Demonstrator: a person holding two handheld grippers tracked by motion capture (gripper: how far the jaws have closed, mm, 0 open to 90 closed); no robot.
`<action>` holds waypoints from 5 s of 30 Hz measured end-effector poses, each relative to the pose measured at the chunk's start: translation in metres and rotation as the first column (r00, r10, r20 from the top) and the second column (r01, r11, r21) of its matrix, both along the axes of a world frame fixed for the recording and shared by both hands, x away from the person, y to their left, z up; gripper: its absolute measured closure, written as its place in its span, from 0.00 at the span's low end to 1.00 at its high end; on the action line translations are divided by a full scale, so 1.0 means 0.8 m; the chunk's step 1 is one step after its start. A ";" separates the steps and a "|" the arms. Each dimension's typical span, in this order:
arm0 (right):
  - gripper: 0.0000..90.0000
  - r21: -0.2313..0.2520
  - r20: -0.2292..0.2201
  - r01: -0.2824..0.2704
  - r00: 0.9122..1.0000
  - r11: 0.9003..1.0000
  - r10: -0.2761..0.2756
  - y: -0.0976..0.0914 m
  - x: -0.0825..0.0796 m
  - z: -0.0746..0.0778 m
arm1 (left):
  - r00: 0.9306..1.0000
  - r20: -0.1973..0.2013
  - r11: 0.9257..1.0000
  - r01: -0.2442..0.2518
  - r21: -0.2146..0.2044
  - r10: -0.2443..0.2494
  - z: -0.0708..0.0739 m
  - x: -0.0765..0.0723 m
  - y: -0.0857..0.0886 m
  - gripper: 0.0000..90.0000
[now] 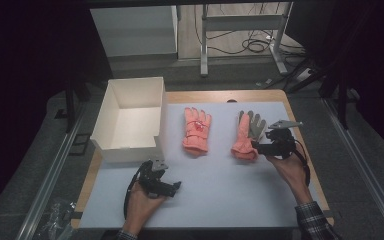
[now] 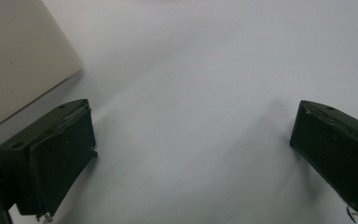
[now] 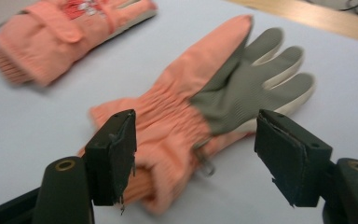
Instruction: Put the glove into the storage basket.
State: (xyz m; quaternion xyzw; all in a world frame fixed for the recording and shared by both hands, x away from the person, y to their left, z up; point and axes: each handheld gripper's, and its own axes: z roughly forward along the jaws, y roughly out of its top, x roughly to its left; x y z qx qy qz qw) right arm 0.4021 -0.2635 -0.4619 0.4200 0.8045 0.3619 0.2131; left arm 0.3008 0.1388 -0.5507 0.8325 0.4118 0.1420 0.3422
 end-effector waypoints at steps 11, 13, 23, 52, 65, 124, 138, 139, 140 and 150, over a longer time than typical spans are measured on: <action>0.59 -0.012 -0.048 0.025 0.999 1.000 -0.025 -0.002 0.057 -0.006 | 1.000 0.000 1.000 0.000 -0.001 0.000 0.000 0.000 0.000 0.00; 0.64 -0.020 -0.054 0.022 0.998 1.000 -0.023 -0.001 0.066 -0.009 | 1.000 0.000 1.000 0.000 -0.001 0.000 0.000 0.000 0.000 0.00; 0.52 -0.047 -0.122 0.050 0.991 0.998 -0.055 0.005 0.101 -0.044 | 1.000 0.001 1.000 0.000 -0.002 0.000 0.000 0.000 0.000 0.00; 0.94 0.158 -0.136 -0.066 0.987 0.985 0.088 -0.003 0.034 -0.005 | 1.000 0.000 1.000 0.000 0.000 0.000 0.000 0.000 0.000 0.00; 0.93 0.235 -0.176 -0.182 0.958 0.955 0.226 0.036 -0.040 -0.009 | 1.000 0.001 1.000 -0.003 -0.004 0.003 0.000 0.000 -0.001 0.00; 0.66 0.052 -0.121 -0.262 0.956 0.964 0.267 0.188 0.102 -0.010 | 1.000 0.001 1.000 0.001 -0.001 -0.001 0.000 0.000 0.000 0.00; 0.54 -0.072 -0.178 -0.269 0.951 0.960 0.253 0.244 0.137 -0.039 | 1.000 0.001 1.000 -0.001 -0.001 0.001 0.000 0.000 0.000 0.00; 0.59 -0.074 -0.189 -0.274 0.948 0.959 0.257 0.247 0.139 -0.044 | 1.000 0.001 1.000 0.000 -0.001 0.000 0.000 0.000 0.000 0.00; 0.65 -0.066 -0.202 -0.285 0.942 0.956 0.267 0.249 0.141 -0.048 | 1.000 0.001 1.000 0.000 0.000 0.000 0.000 0.000 0.000 0.00; 0.95 -0.049 -0.191 -0.295 0.941 0.954 0.281 0.244 0.136 -0.036 | 1.000 0.001 1.000 0.000 -0.001 0.000 0.000 0.000 0.000 0.00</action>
